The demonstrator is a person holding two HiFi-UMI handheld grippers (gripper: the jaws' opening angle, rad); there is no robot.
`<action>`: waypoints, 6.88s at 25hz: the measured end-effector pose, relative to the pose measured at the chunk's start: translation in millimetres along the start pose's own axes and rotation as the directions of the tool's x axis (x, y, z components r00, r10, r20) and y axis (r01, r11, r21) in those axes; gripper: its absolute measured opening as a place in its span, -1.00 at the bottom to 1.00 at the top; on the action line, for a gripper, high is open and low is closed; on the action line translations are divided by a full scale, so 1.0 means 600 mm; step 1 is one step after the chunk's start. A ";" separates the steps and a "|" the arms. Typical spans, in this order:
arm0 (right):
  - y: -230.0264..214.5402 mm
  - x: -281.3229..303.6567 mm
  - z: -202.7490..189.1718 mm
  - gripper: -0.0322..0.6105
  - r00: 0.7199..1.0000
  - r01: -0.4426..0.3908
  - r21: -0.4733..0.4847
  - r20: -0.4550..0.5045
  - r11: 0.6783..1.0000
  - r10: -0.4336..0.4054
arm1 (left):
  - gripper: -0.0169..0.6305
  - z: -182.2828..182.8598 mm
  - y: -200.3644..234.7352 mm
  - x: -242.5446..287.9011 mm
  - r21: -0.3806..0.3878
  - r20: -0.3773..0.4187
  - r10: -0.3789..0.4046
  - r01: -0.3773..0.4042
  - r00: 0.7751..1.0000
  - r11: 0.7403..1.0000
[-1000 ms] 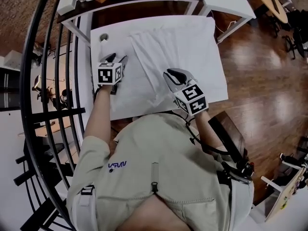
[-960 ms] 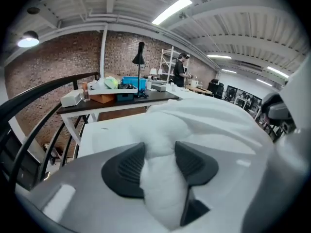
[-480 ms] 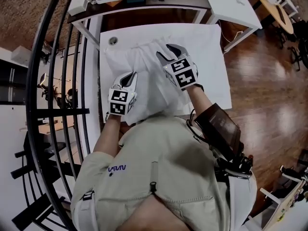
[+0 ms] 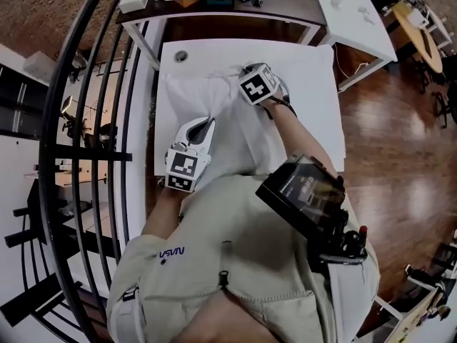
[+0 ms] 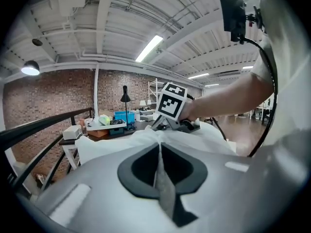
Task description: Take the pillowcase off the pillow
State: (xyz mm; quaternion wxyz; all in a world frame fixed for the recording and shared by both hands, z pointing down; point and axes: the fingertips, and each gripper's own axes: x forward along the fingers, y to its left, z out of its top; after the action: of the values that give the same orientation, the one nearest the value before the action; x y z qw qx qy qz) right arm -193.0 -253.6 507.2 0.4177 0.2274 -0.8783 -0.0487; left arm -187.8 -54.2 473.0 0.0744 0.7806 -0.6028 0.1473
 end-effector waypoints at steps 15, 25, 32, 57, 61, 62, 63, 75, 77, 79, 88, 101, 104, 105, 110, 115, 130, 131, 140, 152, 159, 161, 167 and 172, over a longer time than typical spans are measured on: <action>-0.281 -0.090 -0.163 -0.85 0.913 0.400 0.405 -0.102 0.822 -0.394 | -0.90 -0.016 0.074 -0.008 -0.213 0.068 0.102 -0.086 0.992 0.973; -0.201 -0.063 -0.158 -0.53 0.962 0.224 0.427 0.049 0.876 -0.269 | -0.77 -0.052 0.134 0.086 -0.144 -0.044 0.165 -0.170 0.985 0.975; -0.091 -0.204 -0.185 -0.49 0.921 0.207 0.513 0.185 0.833 -0.343 | -0.68 -0.020 0.068 0.011 -0.017 -0.009 0.057 -0.057 0.998 0.998; 0.160 -0.238 -0.309 -0.88 0.936 0.322 0.477 -0.030 0.818 -0.351 | -0.91 -0.080 -0.020 0.008 0.145 -0.161 -0.081 0.105 0.984 0.984; 0.094 -0.280 -0.329 -0.88 0.900 0.388 0.524 -0.039 0.758 -0.434 | -0.91 -0.036 0.028 0.014 0.090 -0.107 -0.023 0.033 0.994 0.995; 0.079 -0.291 -0.341 -0.88 0.889 0.410 0.531 -0.050 0.742 -0.456 | -0.91 -0.031 0.040 0.013 0.075 -0.095 -0.012 0.019 0.995 0.997; 0.066 -0.301 -0.354 -0.88 0.878 0.430 0.538 -0.062 0.725 -0.475 | -0.91 -0.030 0.050 0.009 0.052 -0.086 -0.003 0.008 0.996 0.999; 0.092 -0.236 -0.505 -0.88 0.902 0.430 0.590 -0.250 0.683 -0.352 | -0.89 -0.191 0.031 0.000 -0.198 -0.236 -0.063 0.015 0.970 0.980; 0.097 -0.235 -0.508 -0.88 0.904 0.427 0.592 -0.253 0.684 -0.345 | -0.87 -0.202 0.027 0.001 -0.214 -0.232 -0.069 0.018 0.970 0.977; 0.092 -0.235 -0.508 -0.88 0.904 0.425 0.596 -0.253 0.681 -0.344 | -0.86 -0.199 0.025 0.008 -0.212 -0.225 -0.074 0.025 0.972 0.977; 0.099 -0.258 -0.499 -0.84 0.921 0.388 0.620 -0.238 0.682 -0.308 | -0.64 -0.168 -0.002 -0.008 -0.202 -0.168 -0.178 0.143 0.970 0.969; 0.046 -0.335 -0.290 -0.70 0.919 0.287 0.530 0.082 0.798 -0.385 | -0.51 -0.051 -0.005 -0.043 -0.163 -0.032 -0.150 0.143 0.988 0.976; -0.010 -0.307 -0.241 -0.68 0.918 0.234 0.521 0.159 0.821 -0.362 | -0.50 -0.036 0.002 -0.038 -0.167 -0.047 -0.087 0.078 0.995 0.983; -0.028 -0.298 -0.226 -0.61 0.919 0.214 0.512 0.182 0.832 -0.349 | -0.50 -0.030 0.001 -0.034 -0.168 -0.055 -0.066 0.056 0.996 0.984; -0.103 -0.246 -0.174 -0.49 0.926 0.137 0.436 0.262 0.890 -0.271 | -0.39 -0.019 0.009 -0.020 -0.142 -0.174 0.005 -0.031 0.985 0.989; -0.141 -0.206 -0.148 -0.46 0.934 0.047 0.385 0.311 0.922 -0.177 | -0.19 -0.031 0.016 -0.021 -0.082 -0.393 0.016 -0.052 0.920 0.995; -0.144 -0.113 -0.165 -0.37 0.968 -0.033 0.363 0.244 0.931 -0.061 | -0.72 0.067 0.026 -0.127 0.089 -0.586 -0.177 0.280 0.790 0.956; -0.143 -0.109 -0.169 -0.37 0.971 -0.025 0.360 0.229 0.933 -0.063 | -0.73 0.117 0.036 -0.126 0.122 -0.494 -0.174 0.266 0.852 0.956; -0.152 -0.112 -0.184 -0.35 0.982 0.047 0.354 0.155 0.934 -0.108 | -0.18 0.221 0.098 0.079 -0.002 -0.012 -0.104 0.104 0.994 0.995; -0.161 -0.081 -0.101 -0.23 0.983 -0.006 0.324 0.175 0.946 -0.054 | 0.15 -0.012 0.091 0.331 -0.042 -0.382 -0.045 0.031 0.923 0.999; -0.155 -0.011 -0.101 -0.19 0.997 -0.003 0.313 0.075 0.950 -0.022 | -0.58 -0.067 0.028 0.325 0.062 -0.404 -0.068 0.102 0.912 0.993; -0.144 0.003 -0.112 -0.19 1.000 0.003 0.296 0.024 0.955 -0.011 | -0.83 -0.065 0.019 0.313 0.129 -0.386 -0.037 0.094 0.922 0.987; -0.148 -0.006 -0.118 -0.80 0.999 0.051 0.211 -0.027 0.976 -0.046 | -0.88 -0.007 0.017 0.257 0.136 -0.246 0.042 -0.009 0.968 0.991; -0.190 -0.042 -0.109 -0.86 0.993 0.109 0.242 0.009 0.964 -0.115 | -0.91 0.090 0.026 0.193 0.104 -0.094 0.076 -0.066 0.993 0.992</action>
State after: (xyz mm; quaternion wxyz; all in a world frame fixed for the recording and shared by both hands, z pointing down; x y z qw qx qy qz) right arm -88.7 -337.4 499.9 0.3736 0.3250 -0.8682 0.0323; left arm -168.8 -180.5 457.9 0.0591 0.7532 -0.6177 0.2182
